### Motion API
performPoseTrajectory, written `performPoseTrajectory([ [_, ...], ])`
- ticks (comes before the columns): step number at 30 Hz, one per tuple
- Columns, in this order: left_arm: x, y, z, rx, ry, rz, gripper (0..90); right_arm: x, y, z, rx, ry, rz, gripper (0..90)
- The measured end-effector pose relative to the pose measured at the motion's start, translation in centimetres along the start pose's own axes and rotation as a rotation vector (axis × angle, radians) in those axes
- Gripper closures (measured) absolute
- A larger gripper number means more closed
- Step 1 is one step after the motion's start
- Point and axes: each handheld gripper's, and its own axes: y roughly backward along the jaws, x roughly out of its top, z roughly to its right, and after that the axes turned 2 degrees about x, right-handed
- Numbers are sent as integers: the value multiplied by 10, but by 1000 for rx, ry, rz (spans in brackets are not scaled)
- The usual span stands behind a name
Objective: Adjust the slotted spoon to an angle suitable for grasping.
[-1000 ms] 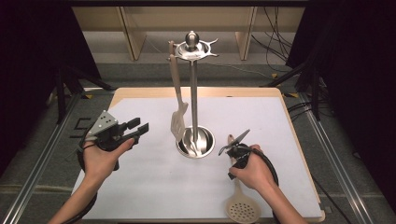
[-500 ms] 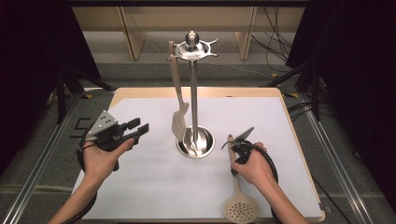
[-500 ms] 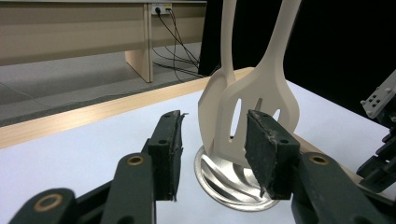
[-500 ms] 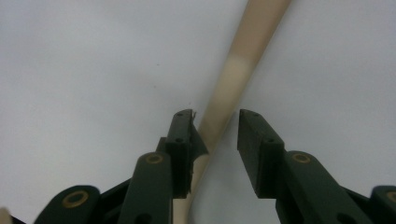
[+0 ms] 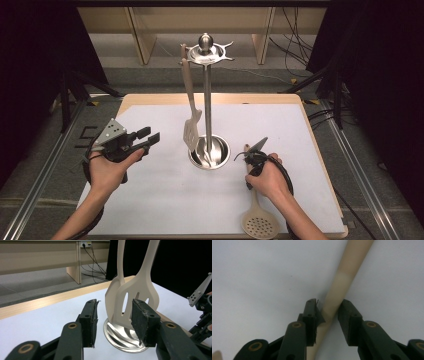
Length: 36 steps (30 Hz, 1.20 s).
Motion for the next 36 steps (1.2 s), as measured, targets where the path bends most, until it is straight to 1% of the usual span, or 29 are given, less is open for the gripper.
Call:
performPoseTrajectory([
  [1, 0, 0, 0, 0, 0, 0, 554, 0, 0, 1, 1, 13, 5, 696],
  [2, 0, 0, 0, 0, -1, -1, 554, 0, 0, 1, 1, 9, 3, 698],
  [3, 0, 0, 0, -1, -4, -1, 555, 0, 0, -1, 6, -36, -7, 701],
  [4, 0, 0, 0, 0, -2, -1, 555, 0, 0, 0, -2, -18, -14, 704],
  [6, 0, 1, 1, 0, -3, -1, 555, 0, 0, -1, -8, -38, -6, 708],
  [7, 0, 0, 0, -2, -5, 0, 555, 0, 1, -1, -9, -40, -15, 713],
  [8, 0, 0, 0, -2, -2, 0, 555, -1, 0, -1, -9, -39, -4, 722],
  [10, 0, 0, 0, -1, 0, -3, 555, -2, 0, -1, -7, -47, -5, 749],
  [11, 0, 0, 1, -1, 2, -4, 555, -2, 2, 0, -3, -48, -20, 765],
  [12, 0, 0, 1, -2, 2, -5, 555, -2, 1, -1, -2, -64, -9, 774],
  [13, -1, 0, 1, -2, 1, -4, 555, -2, 1, -1, -2, -67, -1, 781],
  [14, -1, 0, 1, -3, -3, -5, 555, -3, 1, 0, -9, -56, 9, 784],
  [16, -1, -1, 1, -9, -6, -1, 555, -3, 1, 0, -12, -58, 7, 785],
  [17, -1, -1, 3, -12, 15, -1, 555, -3, 1, -1, -7, -79, 5, 785],
  [18, -1, -1, 2, -3, -3, -6, 555, -4, 2, 0, -6, -85, 1, 786],
  [19, -1, -1, 2, -4, -3, -5, 555, -4, 2, 2, -14, -53, 5, 786],
  [20, -1, -1, 2, -4, -2, -5, 556, -5, 2, 1, -6, -83, 8, 786],
  [23, -1, -1, 2, -3, -1, -5, 556, -6, 4, 1, 4, -94, 8, 787],
  [24, -1, -1, 2, -3, -1, -5, 555, -7, 4, 3, -2, -78, 7, 787],
  [25, -1, -1, 2, -4, -1, -5, 556, -7, 6, 1, 9, -94, 10, 787],
  [26, -1, -1, 3, -3, 0, -5, 556, -9, 4, 2, 7, -89, 40, 787],
  [27, -1, -1, 3, -4, -1, -5, 555, -9, 5, 3, 9, -88, 46, 787],
  [28, -1, -1, 3, -5, -2, -5, 555, -10, 7, 4, 12, -79, 28, 788],
  [29, -1, -1, 3, -4, 0, -4, 555, -10, 8, 4, 15, -86, 40, 788],
  [30, -1, -1, 3, -4, -1, -5, 555, -10, 8, 2, 29, -120, 60, 788],
  [31, -1, -1, 3, -4, -1, -5, 555, -12, 8, 3, 32, -115, 86, 788],
  [32, -1, -1, 3, -3, 0, -6, 555, -13, 9, 7, 19, -76, 90, 788],
  [35, -1, -1, 3, -4, -1, -5, 555, -16, 12, 9, 21, -79, 125, 788],
  [36, -1, -1, 3, -5, -2, -5, 555, -16, 12, 10, 24, -68, 135, 788],
])
